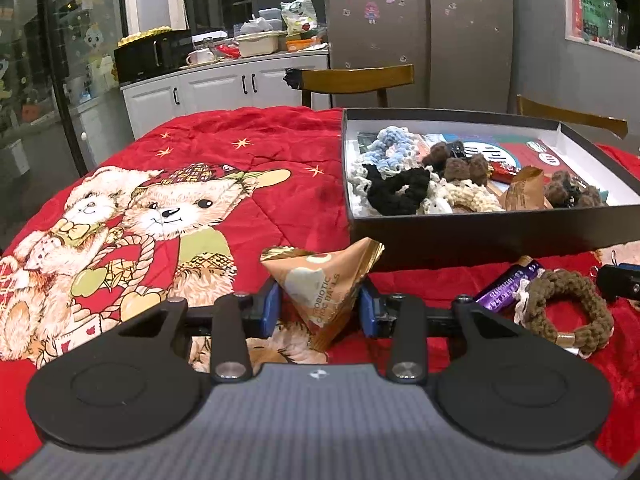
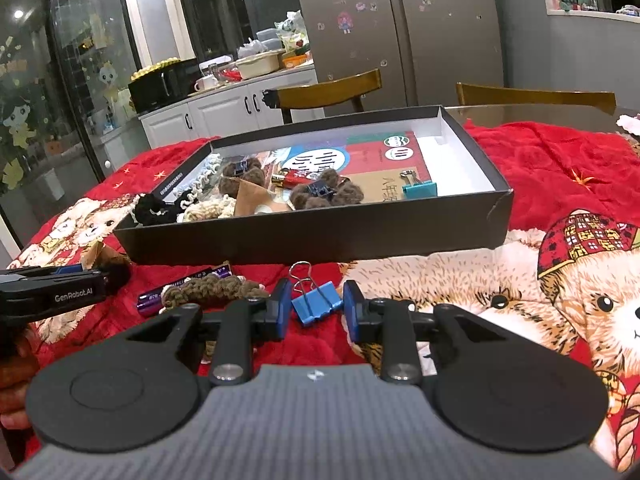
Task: Organize objects
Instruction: 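Grasp the paper triangle packet with the left gripper while the right grasps another blue binder clip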
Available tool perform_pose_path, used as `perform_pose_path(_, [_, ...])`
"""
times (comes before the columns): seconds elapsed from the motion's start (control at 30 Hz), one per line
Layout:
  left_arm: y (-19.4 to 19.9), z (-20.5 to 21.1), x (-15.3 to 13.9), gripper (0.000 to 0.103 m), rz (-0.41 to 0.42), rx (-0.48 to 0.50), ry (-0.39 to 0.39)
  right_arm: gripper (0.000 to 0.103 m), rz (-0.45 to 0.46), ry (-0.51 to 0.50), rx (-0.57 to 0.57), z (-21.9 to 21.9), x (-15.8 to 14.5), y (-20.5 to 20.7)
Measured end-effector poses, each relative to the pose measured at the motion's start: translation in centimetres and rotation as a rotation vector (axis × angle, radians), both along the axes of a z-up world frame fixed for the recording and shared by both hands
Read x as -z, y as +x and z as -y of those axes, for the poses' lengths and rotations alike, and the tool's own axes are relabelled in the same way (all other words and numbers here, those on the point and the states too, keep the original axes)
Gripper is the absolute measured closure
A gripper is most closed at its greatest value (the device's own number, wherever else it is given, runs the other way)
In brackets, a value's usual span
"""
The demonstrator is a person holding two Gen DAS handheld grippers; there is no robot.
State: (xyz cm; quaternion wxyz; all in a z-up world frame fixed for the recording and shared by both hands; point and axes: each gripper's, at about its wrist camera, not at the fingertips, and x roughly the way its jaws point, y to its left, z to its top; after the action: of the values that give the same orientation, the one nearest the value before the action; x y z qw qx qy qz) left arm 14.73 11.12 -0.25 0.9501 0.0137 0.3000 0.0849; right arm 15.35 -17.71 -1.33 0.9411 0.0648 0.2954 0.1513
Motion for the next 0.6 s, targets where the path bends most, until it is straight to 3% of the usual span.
perform_pose_path(0.6, [-2.0,-0.4,-0.8,0.067,0.094,-0.037,-0.032,0.072,0.067,0.053,0.007,0.5,-0.6,-0.6])
